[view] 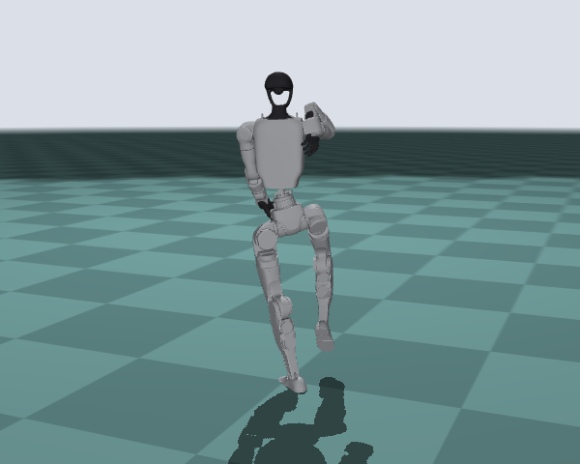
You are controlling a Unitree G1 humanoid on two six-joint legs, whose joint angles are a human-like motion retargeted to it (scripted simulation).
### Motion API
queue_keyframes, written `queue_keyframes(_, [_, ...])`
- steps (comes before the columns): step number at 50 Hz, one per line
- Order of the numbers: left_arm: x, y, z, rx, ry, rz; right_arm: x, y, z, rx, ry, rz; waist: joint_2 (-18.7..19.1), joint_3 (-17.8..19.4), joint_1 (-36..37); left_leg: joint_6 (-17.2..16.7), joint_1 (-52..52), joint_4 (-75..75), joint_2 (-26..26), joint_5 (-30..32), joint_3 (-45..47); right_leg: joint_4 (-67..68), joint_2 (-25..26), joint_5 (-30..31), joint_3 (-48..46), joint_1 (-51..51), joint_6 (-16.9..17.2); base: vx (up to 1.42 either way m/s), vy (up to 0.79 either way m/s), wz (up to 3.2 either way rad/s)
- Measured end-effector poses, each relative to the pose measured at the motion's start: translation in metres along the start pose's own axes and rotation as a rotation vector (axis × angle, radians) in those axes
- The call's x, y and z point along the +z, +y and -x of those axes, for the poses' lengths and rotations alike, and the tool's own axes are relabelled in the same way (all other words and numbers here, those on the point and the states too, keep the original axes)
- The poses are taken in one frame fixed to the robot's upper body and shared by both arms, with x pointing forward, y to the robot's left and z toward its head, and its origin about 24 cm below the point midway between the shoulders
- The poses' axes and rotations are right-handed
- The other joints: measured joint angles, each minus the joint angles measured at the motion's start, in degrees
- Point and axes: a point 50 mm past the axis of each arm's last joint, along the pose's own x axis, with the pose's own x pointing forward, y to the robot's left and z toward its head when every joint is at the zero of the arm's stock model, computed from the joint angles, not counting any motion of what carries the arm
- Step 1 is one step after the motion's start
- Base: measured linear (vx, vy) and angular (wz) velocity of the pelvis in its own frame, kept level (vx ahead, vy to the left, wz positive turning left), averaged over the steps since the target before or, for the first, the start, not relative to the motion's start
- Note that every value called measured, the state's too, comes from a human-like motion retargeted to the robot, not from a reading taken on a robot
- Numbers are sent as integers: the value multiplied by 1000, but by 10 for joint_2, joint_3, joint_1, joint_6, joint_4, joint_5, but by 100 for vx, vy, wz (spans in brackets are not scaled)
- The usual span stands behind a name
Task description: In place motions
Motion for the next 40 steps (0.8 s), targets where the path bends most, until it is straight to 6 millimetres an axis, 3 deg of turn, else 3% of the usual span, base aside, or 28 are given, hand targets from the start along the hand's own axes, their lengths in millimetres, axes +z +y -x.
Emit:
queue_keyframes(2, [-21, 4, 5, 14, 71, 19, 0, 0, 0, -4, -20, 13, -5, -27, 11, -1, -6, -8, -24, 0, 13, -59, -1, -5, 2, 41, -9, 12, 4, -72])
queue_keyframes(6, [-104, 15, 38, 64, 375, 72, -1, 1, 3, 26, -140, 81, -35, -90, 65, 0, -12, -26, -75, -6, 51, -247, 24, -7, 35, 152, 5, 16, 10, -70])
queue_keyframes(8, [-166, 11, 76, 100, 603, 149, -2, -1, 5, 14, -193, 131, -40, -126, 86, 1, -12, -17, -86, -12, 63, -395, 53, -17, 33, 238, 36, 19, 13, -42])
queue_keyframes(9, [-192, 8, 99, 122, 709, 191, -3, -2, 6, 6, -227, 159, -40, -136, 102, 2, -18, -5, -88, -7, 74, -463, 62, -63, 7, 276, 36, 14, 18, -62])
queue_keyframes(10, [-214, 5, 121, 145, 805, 232, -4, -3, 7, -1, -266, 186, -41, -140, 120, 2, -27, 10, -90, 2, 86, -523, 66, -130, -28, 309, 27, 7, 21, -57])
queue_keyframes(12, [-260, -8, 182, 196, 1035, 337, -7, -4, 9, -25, -363, 278, -70, -153, 135, -15, -47, 118, -91, 83, 119, -634, 63, -144, -33, 363, -9, -10, 20, -50])
queue_keyframes(13, [-273, -12, 206, 224, 1113, 378, -10, -3, 10, -8, -424, 323, -94, -146, 153, -26, -84, 201, -87, 146, 128, -665, 43, -134, -20, 376, -5, -36, 9, -74])
queue_keyframes(15, [-292, -10, 252, 311, 1227, 437, -18, -2, 13, 96, -573, 409, -129, -122, 186, 18, -181, 370, -48, 209, 157, -695, 16, -114, 18, 384, 6, -53, -5, -86])
queue_keyframes(18, [-305, -7, 293, 429, 1287, 515, -33, -2, 15, 302, -828, 550, -148, -64, 216, 51, -321, 595, 0, 112, 144, -708, 24, -90, 36, 375, -18, -65, -5, -64])
queue_keyframes(20, [-310, -15, 309, 465, 1316, 585, -39, -6, 14, 366, -979, 616, -154, -36, 241, 83, -395, 720, 51, 60, 167, -713, 20, -87, 51, 379, -25, -42, -2, -65])
queue_keyframes(21, [-311, -17, 314, 491, 1315, 621, -41, -9, 13, 381, -1050, 634, -154, -27, 257, 82, -435, 766, 56, 43, 156, -714, 24, -85, 61, 377, -28, -23, 0, -85])
queue_keyframes(25, [-315, -23, 325, 574, 1286, 740, -44, -17, 10, 428, -1249, 655, -152, -24, 303, 55, -533, 859, 65, 11, 131, -717, 32, -75, 86, 364, -33, 6, -4, -57])
queue_keyframes(29, [-310, -13, 309, 605, 1213, 762, -45, -21, 9, 461, -1320, 680, -144, -38, 315, 49, -516, 820, 85, 15, 113, -716, 55, -73, 82, 345, -35, 1, -7, -1])
queue_keyframes(34, [-289, 15, 256, 536, 1054, 654, -43, -21, 10, 463, -1263, 710, -115, -76, 287, 4, -396, 635, 75, 29, 75, -719, 106, -82, 55, 327, -29, 15, -7, 27])
queue_keyframes(38, [-258, 41, 205, 459, 917, 494, -37, -17, 13, 390, -1062, 698, -78, -113, 238, -61, -253, 380, 32, 54, 46, -704, 148, -97, 22, 316, -24, 29, -19, 48])
queue_keyframes(40, [-240, 49, 178, 426, 859, 410, -31, -15, 15, 316, -919, 660, -71, -124, 199, -37, -175, 245, 2, -60, 75, -680, 143, -84, -4, 312, -19, 33, -22, 107])
